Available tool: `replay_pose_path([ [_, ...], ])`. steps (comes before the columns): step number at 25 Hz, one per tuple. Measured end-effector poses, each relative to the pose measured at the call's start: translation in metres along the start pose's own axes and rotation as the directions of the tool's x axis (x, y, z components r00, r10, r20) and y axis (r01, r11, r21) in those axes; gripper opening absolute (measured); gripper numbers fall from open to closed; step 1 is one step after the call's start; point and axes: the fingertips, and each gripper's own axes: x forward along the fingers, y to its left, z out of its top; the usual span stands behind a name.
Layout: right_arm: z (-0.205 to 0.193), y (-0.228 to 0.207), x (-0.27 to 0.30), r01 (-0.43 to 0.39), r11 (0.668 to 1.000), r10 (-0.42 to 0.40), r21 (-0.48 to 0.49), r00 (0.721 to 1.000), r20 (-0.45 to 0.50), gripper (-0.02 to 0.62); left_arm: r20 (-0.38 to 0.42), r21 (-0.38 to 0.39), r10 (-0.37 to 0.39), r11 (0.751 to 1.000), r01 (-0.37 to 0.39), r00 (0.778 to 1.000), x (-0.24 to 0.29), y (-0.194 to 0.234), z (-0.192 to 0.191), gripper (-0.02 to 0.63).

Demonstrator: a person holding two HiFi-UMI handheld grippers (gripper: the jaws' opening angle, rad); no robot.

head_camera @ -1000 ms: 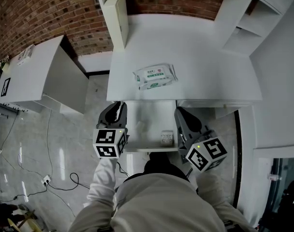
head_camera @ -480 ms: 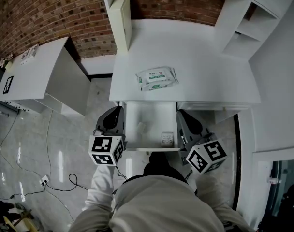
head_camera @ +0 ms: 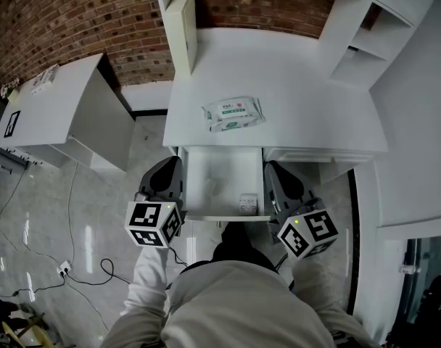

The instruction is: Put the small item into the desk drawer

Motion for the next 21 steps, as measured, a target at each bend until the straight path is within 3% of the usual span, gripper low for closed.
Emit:
replay_pose_path([
  [21, -0.004, 0.003, -0.009, 0.011, 0.999, -0.012, -0.049, 1.0, -0.015, 0.026, 0.003, 0.012, -0.026, 1.0, 0.026, 1.0, -0.004, -0.006, 0.004, 0.026],
])
